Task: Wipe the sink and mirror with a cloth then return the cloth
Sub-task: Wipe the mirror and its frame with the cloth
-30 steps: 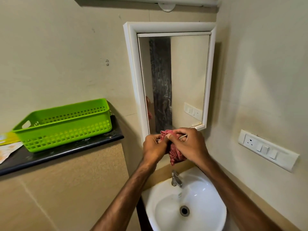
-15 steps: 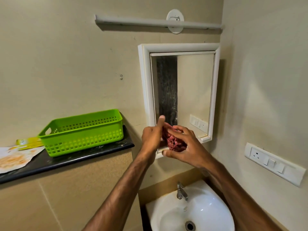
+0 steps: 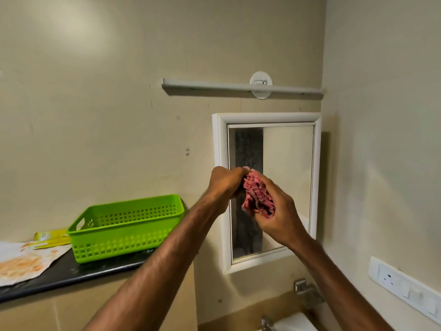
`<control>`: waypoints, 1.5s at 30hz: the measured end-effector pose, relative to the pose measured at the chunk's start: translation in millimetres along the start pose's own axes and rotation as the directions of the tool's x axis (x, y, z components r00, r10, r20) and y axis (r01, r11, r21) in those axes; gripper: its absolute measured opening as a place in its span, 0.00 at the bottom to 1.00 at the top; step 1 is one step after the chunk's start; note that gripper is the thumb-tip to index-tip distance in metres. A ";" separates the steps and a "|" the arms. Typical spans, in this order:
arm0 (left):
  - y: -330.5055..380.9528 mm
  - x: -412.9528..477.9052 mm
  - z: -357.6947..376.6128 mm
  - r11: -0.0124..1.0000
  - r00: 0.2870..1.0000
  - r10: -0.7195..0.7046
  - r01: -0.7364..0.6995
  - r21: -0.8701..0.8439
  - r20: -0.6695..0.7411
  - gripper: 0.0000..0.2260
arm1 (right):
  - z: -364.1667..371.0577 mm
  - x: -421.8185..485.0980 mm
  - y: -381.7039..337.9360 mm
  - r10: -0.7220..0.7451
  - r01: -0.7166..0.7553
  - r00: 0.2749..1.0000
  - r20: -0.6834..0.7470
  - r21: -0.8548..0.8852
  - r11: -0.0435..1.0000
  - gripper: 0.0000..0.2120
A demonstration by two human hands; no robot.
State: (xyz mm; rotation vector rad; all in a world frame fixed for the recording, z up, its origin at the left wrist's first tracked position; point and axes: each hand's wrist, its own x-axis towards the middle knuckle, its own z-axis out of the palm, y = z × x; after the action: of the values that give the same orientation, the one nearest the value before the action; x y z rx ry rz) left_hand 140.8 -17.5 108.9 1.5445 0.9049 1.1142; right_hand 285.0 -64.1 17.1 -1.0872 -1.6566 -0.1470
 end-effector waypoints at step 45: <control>27.2 141.9 -10.8 0.651 0.501 0.738 -0.703 0.285 -0.451 0.16 | 88.8 186.6 47.9 -0.440 0.232 0.860 -0.258 -0.571 0.787 0.41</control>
State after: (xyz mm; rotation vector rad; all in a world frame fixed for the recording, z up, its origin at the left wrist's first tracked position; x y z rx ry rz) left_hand 173.5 111.1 167.1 1.7482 0.6127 2.2504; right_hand 259.3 122.4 115.0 -1.0462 -1.4677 -1.0473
